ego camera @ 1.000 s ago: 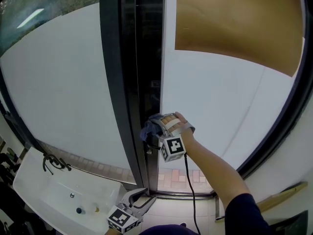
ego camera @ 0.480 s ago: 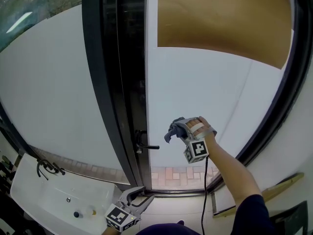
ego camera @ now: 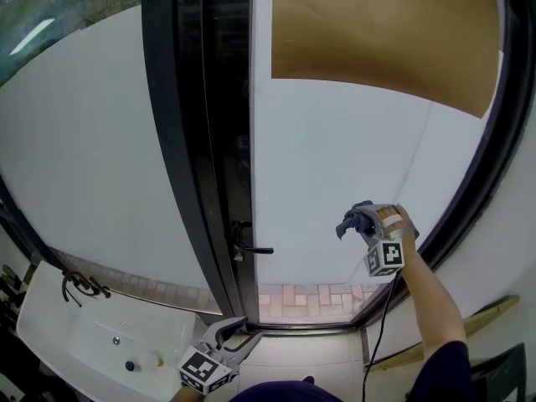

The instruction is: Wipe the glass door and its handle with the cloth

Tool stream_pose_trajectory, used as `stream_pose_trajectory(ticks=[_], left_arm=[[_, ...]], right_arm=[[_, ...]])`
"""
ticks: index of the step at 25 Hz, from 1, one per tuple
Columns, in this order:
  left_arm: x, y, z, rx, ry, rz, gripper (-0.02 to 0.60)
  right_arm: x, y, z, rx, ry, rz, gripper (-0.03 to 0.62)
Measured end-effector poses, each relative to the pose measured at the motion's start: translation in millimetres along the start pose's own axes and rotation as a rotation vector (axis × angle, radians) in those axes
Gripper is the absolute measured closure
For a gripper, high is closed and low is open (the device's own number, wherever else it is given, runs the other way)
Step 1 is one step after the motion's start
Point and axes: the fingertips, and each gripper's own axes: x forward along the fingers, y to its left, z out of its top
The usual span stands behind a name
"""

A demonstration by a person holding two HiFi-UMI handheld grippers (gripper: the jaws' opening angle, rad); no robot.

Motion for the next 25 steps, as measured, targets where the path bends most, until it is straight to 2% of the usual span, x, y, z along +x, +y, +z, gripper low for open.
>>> stream_pose_trajectory(ticks=[3,6,11,16,21,25], left_arm=[[-1,1,1,0.002,-0.006,0.003,0.423],[-3,2,0,0.002,-0.01,0.005,0.423],[-8,2,-1,0.0,-0.012,0.017,0.423],[-19,2,2,-0.007,-0.019,0.043,0.423],[-33,9,0,-0.016,-0.022,0.093,0.423],[-41,13,0,-0.031,-0.026,0.124,0.423]], right_arm=[[-6,-4,-13,0.047,0.04,-0.017,0.447],[-8,-12,8,0.102,0.009,-0.045,0.447],[0,-36,111,0.139,-0.191,-0.07,0.447],[23,-42,227,0.129,-0.369,-0.032,0.447],[52,-38,307,0.105,-0.454,0.01,0.447],[80,-29,337,0.068,-0.439,0.022,0.447]])
